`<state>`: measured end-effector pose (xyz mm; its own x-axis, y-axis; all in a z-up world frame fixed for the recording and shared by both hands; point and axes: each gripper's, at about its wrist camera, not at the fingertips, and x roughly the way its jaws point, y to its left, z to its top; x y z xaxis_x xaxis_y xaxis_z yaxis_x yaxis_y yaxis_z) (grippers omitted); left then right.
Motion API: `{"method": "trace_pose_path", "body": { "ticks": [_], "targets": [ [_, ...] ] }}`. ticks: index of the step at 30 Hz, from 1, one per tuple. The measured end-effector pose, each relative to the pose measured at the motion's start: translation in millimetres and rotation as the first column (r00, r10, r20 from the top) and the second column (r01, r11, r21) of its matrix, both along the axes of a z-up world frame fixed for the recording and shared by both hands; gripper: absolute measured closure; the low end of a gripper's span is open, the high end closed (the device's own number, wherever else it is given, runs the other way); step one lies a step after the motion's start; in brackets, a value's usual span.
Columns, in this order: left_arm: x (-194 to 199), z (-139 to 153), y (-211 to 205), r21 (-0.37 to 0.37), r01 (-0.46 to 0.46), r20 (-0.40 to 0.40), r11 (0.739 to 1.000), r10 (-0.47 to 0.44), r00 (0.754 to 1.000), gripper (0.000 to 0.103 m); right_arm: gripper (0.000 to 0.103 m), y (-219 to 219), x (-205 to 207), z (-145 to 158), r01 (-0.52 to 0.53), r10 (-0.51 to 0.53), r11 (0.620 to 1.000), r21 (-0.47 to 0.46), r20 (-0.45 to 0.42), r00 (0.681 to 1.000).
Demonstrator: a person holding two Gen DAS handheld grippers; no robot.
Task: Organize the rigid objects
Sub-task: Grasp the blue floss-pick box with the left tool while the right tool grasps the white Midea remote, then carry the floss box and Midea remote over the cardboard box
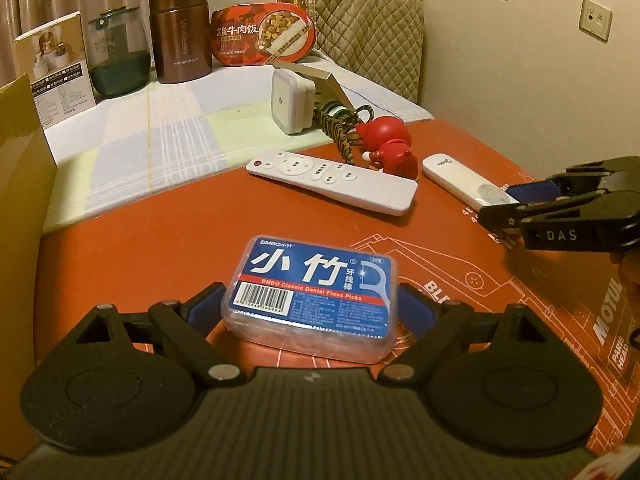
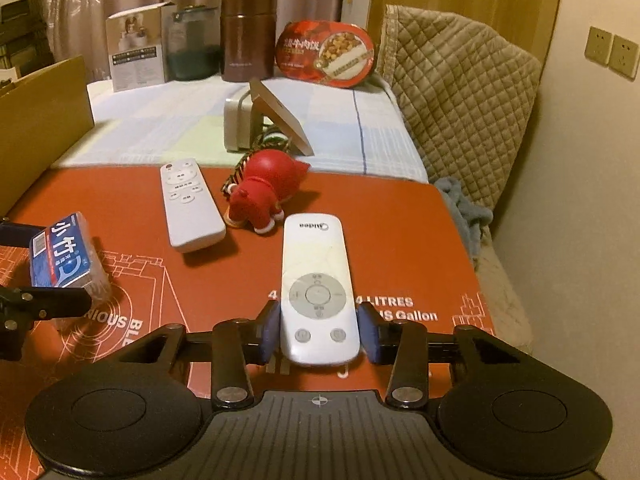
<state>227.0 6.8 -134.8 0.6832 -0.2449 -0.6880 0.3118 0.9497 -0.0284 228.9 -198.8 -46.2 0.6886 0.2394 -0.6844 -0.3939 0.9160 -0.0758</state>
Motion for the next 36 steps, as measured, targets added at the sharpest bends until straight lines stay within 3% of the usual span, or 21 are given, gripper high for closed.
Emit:
{"method": "trace_pose_path", "body": {
  "ticks": [3,12,13,16,23,30,36],
  "targets": [
    [0.8,-1.5,0.1,-0.003,0.008,0.013,1.0,-0.008,1.0,0.015,0.046,0.4,5.7,-2.7,0.004,-0.005,1.0,0.008,0.016,1.0],
    [3.8,-3.9,0.0,-0.013,0.007,0.009,1.0,-0.007,1.0,0.016,0.045,0.4,15.6,-6.6,0.001,-0.003,0.998,0.069,0.028,1.0],
    [2.7,-3.7,0.3,-0.015,0.005,0.007,1.0,-0.005,1.0,0.016,0.046,1.2,16.0,-6.9,-0.001,-0.001,0.997,0.073,0.028,1.0],
    [0.5,-1.6,1.6,-0.023,-0.003,-0.001,1.0,0.003,1.0,0.017,0.065,4.1,16.3,-5.0,-0.008,0.006,0.998,0.065,0.028,1.0],
    [-6.9,12.5,3.8,-0.021,-0.026,0.012,0.999,0.026,1.0,0.017,0.066,-1.7,-2.6,1.2,0.025,-0.024,0.997,0.069,-0.018,1.0],
    [-24.8,42.2,0.5,-0.009,-0.011,0.058,1.0,0.012,0.998,0.017,0.066,-6.0,-28.5,36.1,0.026,-0.027,0.995,0.097,0.004,1.0],
    [-39.2,86.0,12.9,-0.025,-0.037,0.109,0.999,0.04,0.993,0.017,0.066,11.5,-43.0,91.9,-0.023,0.016,0.993,0.115,0.064,0.998]
  ]
}}
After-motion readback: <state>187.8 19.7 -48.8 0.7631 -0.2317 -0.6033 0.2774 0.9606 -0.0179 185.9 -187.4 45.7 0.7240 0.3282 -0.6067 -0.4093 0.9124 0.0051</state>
